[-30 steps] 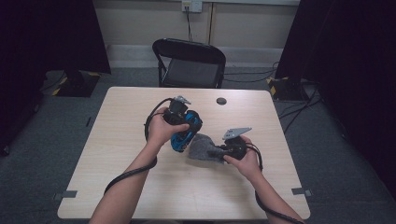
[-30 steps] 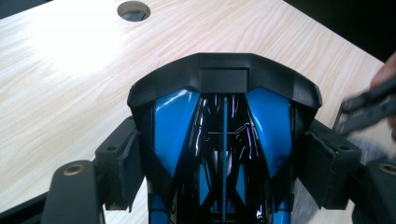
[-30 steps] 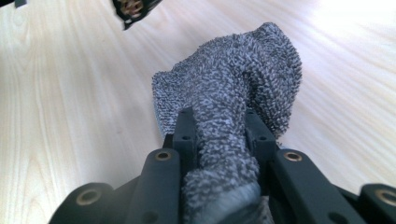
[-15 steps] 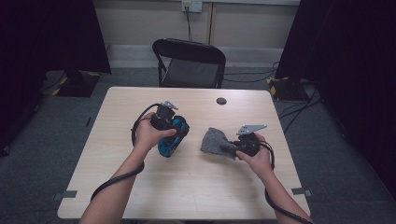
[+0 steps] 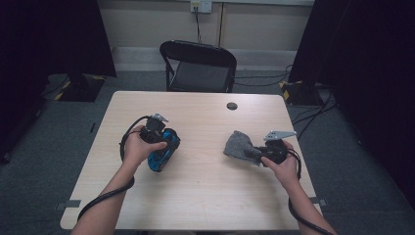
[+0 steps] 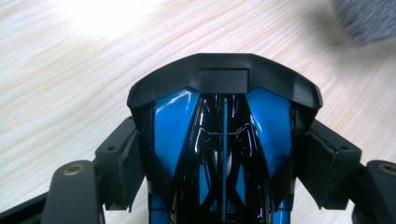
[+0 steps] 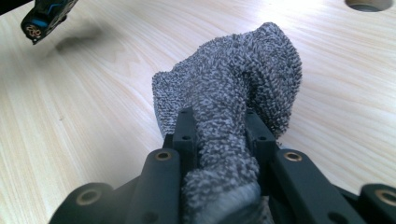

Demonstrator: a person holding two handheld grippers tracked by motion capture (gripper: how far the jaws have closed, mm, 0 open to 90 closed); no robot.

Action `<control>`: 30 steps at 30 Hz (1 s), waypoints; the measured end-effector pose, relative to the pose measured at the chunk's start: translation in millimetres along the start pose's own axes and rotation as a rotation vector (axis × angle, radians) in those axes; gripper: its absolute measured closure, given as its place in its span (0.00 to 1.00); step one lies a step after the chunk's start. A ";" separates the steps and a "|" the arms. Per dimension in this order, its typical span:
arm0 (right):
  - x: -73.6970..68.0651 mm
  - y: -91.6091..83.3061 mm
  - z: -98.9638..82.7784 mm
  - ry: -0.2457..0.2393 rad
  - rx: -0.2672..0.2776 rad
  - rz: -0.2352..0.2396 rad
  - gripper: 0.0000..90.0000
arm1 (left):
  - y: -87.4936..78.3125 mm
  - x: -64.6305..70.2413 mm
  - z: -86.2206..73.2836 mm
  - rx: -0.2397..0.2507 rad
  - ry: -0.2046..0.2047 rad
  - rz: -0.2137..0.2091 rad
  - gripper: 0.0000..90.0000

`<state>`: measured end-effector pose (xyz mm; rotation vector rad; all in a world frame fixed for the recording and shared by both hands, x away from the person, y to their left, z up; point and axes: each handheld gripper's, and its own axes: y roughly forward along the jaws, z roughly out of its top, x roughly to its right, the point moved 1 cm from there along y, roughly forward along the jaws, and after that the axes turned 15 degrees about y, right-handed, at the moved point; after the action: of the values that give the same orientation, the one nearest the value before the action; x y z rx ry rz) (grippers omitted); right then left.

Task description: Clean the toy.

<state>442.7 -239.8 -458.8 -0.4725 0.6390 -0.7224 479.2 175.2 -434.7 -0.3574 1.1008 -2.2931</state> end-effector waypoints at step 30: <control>32.6 9.5 -15.0 0.063 0.010 -0.083 0.74 | 50.1 -19.5 -10.7 -0.096 -0.031 0.066 0.28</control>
<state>455.7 -259.9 -487.2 -0.4703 0.6769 -0.8213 508.7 168.3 -480.4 -0.3862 1.1922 -2.1755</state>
